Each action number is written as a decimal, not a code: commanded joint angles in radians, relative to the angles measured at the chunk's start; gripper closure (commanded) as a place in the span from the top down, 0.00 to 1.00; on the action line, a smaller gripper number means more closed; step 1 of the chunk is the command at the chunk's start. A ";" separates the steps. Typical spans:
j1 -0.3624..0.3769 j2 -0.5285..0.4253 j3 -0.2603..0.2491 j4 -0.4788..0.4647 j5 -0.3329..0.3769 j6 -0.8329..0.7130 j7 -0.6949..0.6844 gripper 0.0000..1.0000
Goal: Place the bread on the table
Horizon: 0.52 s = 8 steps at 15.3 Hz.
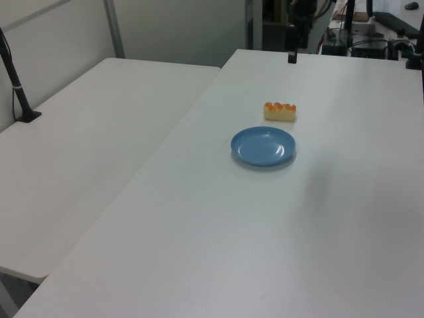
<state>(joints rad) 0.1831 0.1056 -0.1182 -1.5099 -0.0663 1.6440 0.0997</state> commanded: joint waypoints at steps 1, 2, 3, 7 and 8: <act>-0.022 -0.075 0.006 -0.069 0.000 -0.027 0.003 1.00; -0.043 -0.089 0.009 -0.069 0.002 -0.027 0.002 1.00; -0.062 -0.096 0.012 -0.069 0.005 -0.029 0.002 1.00; -0.071 -0.112 0.012 -0.069 0.011 -0.062 -0.003 1.00; -0.071 -0.112 0.012 -0.067 0.011 -0.069 -0.003 1.00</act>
<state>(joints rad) 0.1160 0.0307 -0.1181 -1.5420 -0.0645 1.6097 0.0994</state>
